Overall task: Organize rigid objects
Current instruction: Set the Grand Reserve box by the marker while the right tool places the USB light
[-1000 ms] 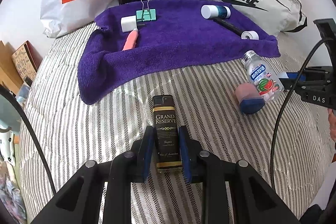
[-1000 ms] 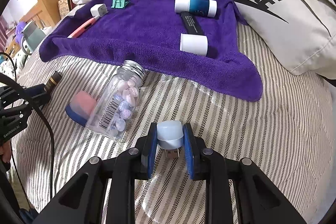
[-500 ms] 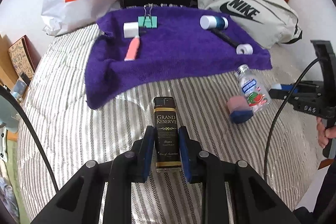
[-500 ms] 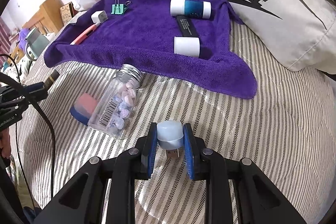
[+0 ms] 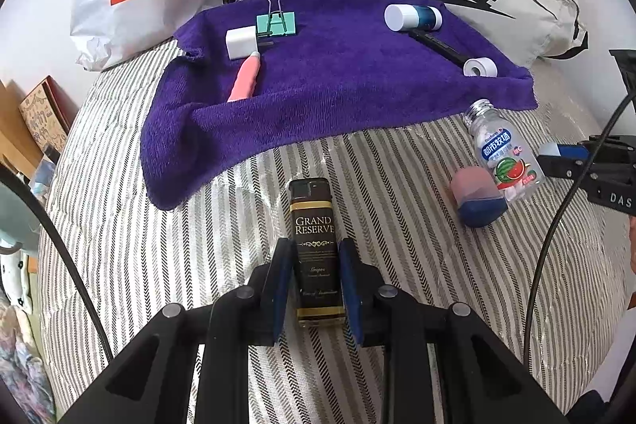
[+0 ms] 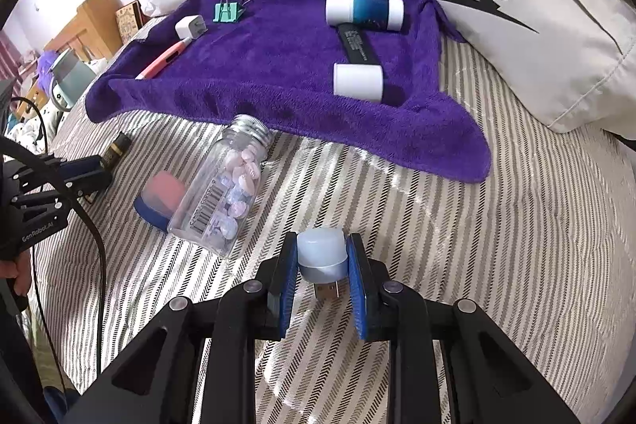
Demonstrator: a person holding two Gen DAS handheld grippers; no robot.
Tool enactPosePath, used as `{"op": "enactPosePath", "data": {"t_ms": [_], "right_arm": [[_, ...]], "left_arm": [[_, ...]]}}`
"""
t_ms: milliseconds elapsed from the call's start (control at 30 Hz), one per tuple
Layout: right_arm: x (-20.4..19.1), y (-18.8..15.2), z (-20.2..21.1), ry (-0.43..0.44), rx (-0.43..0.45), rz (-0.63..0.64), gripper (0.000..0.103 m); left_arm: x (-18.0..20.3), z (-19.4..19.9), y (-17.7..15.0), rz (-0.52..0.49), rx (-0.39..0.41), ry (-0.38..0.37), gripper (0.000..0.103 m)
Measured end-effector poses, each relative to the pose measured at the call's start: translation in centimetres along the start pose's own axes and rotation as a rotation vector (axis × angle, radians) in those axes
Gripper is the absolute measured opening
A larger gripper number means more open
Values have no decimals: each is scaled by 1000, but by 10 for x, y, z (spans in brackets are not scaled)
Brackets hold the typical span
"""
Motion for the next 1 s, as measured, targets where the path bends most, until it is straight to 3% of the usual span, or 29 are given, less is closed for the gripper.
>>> {"op": "enactPosePath", "data": {"t_ms": [200,533,1000], "right_arm": [[-5,0,-1,11,-2,4,24],[-6,22,11,33,37,15,24],[-13,63,11,80,72,7,24]], "left_arm": [[-4,0,2,39,5,-32,23],[-10,28,30,67,89,-62,23],[-17,12,82,39,128,-63,23]]}}
Point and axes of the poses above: each gripper's, at about its wrist camera, not at the fingertips, and z roughly against the way its jaws point, x to its right, y to its top, the point moved 10 cm from there along -z, roughly the way its jaws point, and after that the axes turned 15 degrees about x, right-handed, at the moved point
